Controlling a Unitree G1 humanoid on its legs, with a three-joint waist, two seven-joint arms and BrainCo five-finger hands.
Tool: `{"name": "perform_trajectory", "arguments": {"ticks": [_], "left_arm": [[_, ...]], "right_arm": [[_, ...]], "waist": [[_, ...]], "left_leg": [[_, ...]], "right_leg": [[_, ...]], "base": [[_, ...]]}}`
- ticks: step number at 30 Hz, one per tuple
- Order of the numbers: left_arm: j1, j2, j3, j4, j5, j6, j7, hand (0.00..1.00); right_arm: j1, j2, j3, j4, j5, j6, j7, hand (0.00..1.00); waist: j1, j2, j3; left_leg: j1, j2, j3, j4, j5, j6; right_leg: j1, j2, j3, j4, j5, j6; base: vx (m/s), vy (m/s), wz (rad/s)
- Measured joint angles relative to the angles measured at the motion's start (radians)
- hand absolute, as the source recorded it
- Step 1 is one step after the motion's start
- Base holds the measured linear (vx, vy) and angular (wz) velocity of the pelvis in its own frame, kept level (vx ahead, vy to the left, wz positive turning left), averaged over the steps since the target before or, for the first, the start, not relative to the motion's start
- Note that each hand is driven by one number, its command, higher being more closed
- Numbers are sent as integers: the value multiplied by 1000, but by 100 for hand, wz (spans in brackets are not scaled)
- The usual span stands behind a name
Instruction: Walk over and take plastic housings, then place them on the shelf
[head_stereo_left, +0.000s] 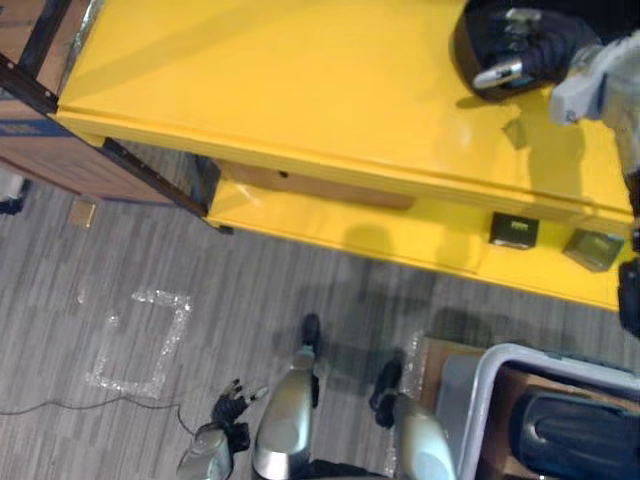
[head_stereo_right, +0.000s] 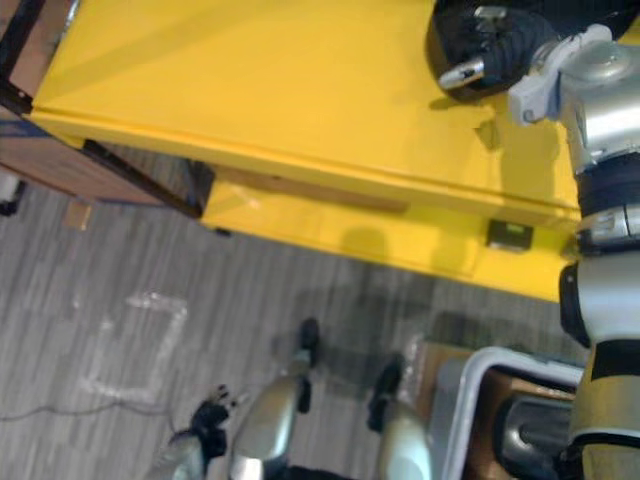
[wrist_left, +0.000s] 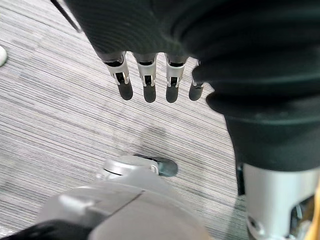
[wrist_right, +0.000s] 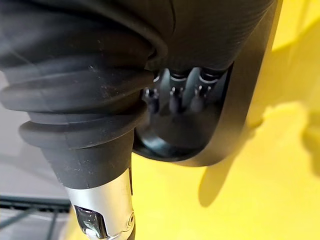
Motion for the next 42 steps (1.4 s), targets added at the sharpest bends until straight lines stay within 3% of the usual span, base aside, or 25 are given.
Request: {"name": "perform_trajectory", "arguments": {"ticks": [12, 21, 26, 29, 33, 34, 37, 38, 42], "left_arm": [[37, 41, 69, -25, 0, -1, 21, 0], [37, 42, 71, -26, -1, -3, 36, 0], [37, 43, 71, -28, -1, -2, 37, 0], [37, 43, 70, -27, -1, -2, 36, 0], [37, 42, 64, -28, -1, -6, 36, 0], [37, 42, 63, -28, -1, -6, 36, 0], [37, 41, 63, -28, -1, -9, 37, 0], [38, 41, 64, -28, -1, -11, 37, 0], [63, 40, 67, -28, -1, -27, 37, 0]], "right_arm": [[23, -113, 89, -36, -352, -23, 76, 0], [24, -204, 133, -39, -565, -17, 144, 0], [22, -225, 156, -40, -568, -27, 157, 0], [21, -225, 157, -44, -510, -40, 63, 0], [2, -225, 145, -155, -386, -45, -169, 0], [0, -225, 135, -182, -367, -44, -198, 0], [10, -224, 67, -325, -325, -31, -321, 0], [66, -225, -20, -415, -323, -31, -382, 0], [278, -224, -175, -590, -330, -32, -433, 0]], "waist": [[-15, -84, 0], [-21, -86, 0], [-21, -88, -1], [-21, -88, -1], [-21, -88, -1], [-21, -88, -1], [-27, -88, -1], [-30, -88, -1], [-56, -99, -6]], "left_leg": [[1, 0, 18, -14, 1, 0], [0, 7, 24, -15, 1, 0], [0, 7, 25, -15, 1, 0], [-1, 8, 27, -15, 1, 0], [0, 9, 40, -15, 1, 0], [0, 9, 42, -15, 1, 0], [0, 9, 46, -15, 0, 1], [0, 8, 45, -15, -1, 2], [-1, 1, 46, -15, -4, 6]], "right_leg": [[20, 11, 10, -69, 48, 8], [21, 19, 15, -83, 57, 6], [20, 19, 16, -83, 57, 6], [18, 19, 18, -83, 57, 6], [13, 20, 28, -83, 59, 5], [12, 20, 29, -83, 59, 5], [11, 19, 31, -84, 59, 5], [11, 18, 31, -84, 60, 6], [12, 12, 33, -84, 59, 9]], "base": [[22, -5, -3], [3, -6, -3], [0, 0, 0], [4, -5, -1], [13, -13, -7], [17, -12, -7], [8, -5, -1], [21, -7, 4], [10, 1, 0]]}}
